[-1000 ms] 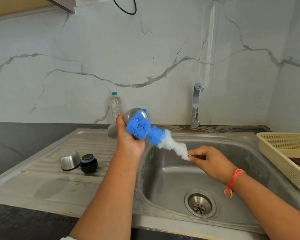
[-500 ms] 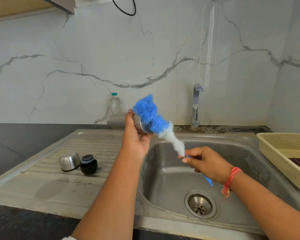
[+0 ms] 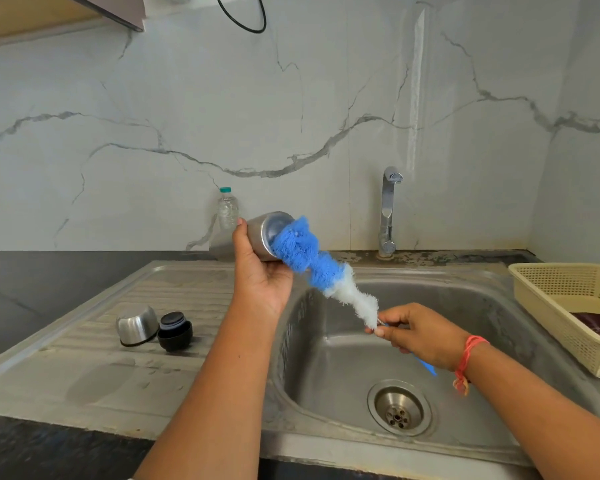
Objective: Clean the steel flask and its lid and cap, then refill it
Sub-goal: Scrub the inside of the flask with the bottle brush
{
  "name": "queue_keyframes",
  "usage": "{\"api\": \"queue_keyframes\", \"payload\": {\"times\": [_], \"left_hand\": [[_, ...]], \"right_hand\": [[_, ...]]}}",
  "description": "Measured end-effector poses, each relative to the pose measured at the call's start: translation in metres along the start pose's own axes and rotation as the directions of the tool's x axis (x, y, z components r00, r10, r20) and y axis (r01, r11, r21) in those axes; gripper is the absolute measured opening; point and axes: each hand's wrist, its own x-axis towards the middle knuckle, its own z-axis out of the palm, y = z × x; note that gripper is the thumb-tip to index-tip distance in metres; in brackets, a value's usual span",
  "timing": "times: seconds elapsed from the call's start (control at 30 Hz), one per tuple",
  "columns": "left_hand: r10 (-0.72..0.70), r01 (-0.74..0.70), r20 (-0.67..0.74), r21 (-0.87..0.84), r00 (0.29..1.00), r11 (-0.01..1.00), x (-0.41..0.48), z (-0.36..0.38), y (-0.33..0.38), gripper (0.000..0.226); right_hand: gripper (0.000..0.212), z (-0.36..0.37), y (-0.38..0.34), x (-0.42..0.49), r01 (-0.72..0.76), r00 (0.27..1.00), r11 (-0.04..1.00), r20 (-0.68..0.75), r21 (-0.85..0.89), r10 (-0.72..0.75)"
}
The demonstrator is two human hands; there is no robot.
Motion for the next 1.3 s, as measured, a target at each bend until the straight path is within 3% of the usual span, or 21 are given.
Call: {"api": "queue_keyframes", "payload": {"times": [0.17,0.33,0.5,0.63,0.8,0.97,1.13,1.3], "left_hand": [[-0.057,0.056,0.045,0.02,0.997,0.998,0.0,0.0,-0.007,0.057],[-0.016,0.017,0.063,-0.009,0.998,1.0,0.005,-0.003,-0.001,0.051],[-0.049,0.042,0.107,0.07,0.993,0.997,0.001,-0.001,-0.01,0.053],[-0.055,0.052,0.122,0.033,0.991,0.998,0.004,-0.004,-0.002,0.055],[-0.105,0.085,0.148,0.135,0.983,0.987,0.002,-0.002,-0.011,0.055],[-0.056,0.049,0.101,0.069,0.993,0.996,0.004,-0.005,0.001,0.063],[-0.03,0.038,-0.038,0.222,0.999,0.974,0.006,-0.01,-0.003,0.055],[0.007,0.031,-0.088,0.428,0.996,0.903,0.01,-0.014,-0.016,0.063]], "right_hand": [[0.015,0.011,-0.009,0.006,0.057,0.998,0.998,0.012,0.028,-0.058],[0.016,-0.004,0.002,0.001,-0.013,0.999,1.0,-0.03,-0.018,0.012],[0.019,0.01,-0.012,0.006,0.034,0.999,0.992,-0.009,0.124,-0.033],[0.02,-0.004,-0.002,-0.003,0.008,0.999,1.0,0.043,0.014,-0.009],[0.02,0.003,-0.013,-0.002,0.034,0.997,0.995,0.068,0.093,-0.041],[0.021,-0.008,-0.002,-0.007,-0.019,0.993,0.999,0.115,0.048,0.013],[0.022,-0.023,0.009,-0.008,-0.16,0.986,0.978,-0.023,0.136,0.164],[0.027,-0.025,0.008,-0.006,-0.221,0.957,0.975,-0.183,0.036,0.224]]}}
